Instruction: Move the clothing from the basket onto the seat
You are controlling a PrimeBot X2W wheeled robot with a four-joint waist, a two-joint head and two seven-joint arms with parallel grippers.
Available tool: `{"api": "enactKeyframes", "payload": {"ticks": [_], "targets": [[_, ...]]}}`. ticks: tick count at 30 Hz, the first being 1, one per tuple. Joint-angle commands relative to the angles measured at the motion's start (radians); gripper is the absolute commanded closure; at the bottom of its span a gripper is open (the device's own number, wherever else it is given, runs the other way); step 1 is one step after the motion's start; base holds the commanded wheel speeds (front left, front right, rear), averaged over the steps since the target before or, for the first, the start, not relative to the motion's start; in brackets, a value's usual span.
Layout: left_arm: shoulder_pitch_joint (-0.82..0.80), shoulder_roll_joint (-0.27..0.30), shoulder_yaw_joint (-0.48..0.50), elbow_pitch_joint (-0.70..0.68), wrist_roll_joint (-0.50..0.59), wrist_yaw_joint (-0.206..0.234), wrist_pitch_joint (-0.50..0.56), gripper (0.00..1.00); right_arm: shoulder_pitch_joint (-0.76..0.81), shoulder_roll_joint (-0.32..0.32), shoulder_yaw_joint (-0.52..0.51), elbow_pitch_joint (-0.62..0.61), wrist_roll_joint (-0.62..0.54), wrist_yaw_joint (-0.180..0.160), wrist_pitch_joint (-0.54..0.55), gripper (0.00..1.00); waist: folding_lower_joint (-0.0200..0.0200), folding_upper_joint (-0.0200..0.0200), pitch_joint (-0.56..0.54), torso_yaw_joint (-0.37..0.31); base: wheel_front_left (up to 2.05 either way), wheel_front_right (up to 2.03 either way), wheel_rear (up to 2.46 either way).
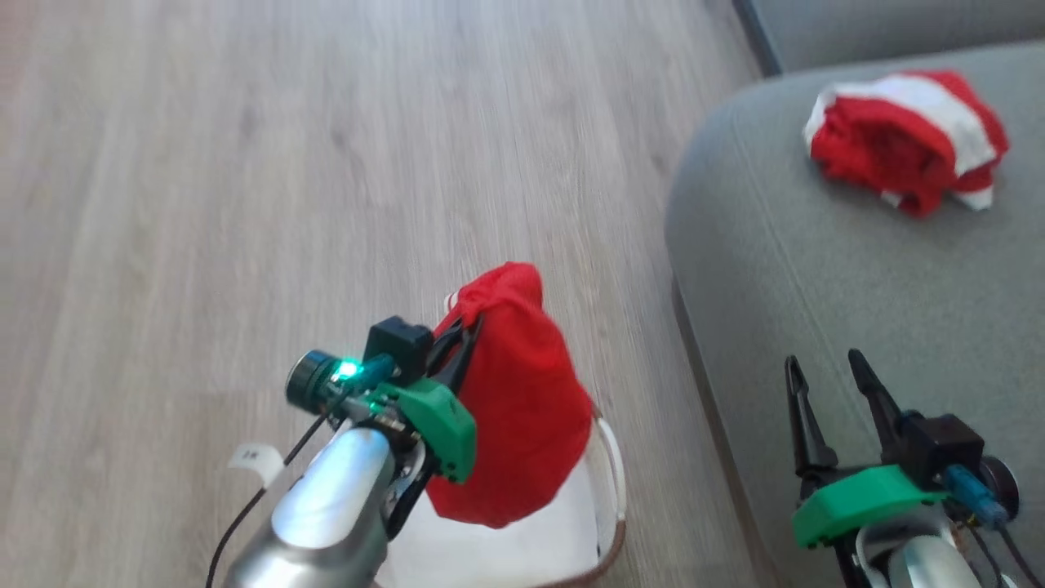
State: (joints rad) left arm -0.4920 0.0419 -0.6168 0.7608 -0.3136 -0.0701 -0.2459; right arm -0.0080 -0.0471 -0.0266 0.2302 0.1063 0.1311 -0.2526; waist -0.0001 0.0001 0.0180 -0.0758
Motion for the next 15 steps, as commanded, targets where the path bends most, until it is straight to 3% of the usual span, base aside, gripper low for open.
{"api": "enactKeyframes", "payload": {"ticks": [1,15], "targets": [[-0.063,0.008,0.022,-0.043,-0.009,0.001,0.002,1.0,-0.025,-0.003,0.021,-0.028,-0.008,0.0,-0.009,0.0,0.0001,-0.0001,-0.06,0.025,0.0,0.0,0.0],[-0.223,0.008,-0.044,-0.196,-0.116,0.027,0.078,1.0,-0.049,-0.003,0.076,0.0,-0.012,0.0,-0.009,0.0,0.0001,-0.0001,-0.135,0.051,0.0,0.0,0.0]]}}
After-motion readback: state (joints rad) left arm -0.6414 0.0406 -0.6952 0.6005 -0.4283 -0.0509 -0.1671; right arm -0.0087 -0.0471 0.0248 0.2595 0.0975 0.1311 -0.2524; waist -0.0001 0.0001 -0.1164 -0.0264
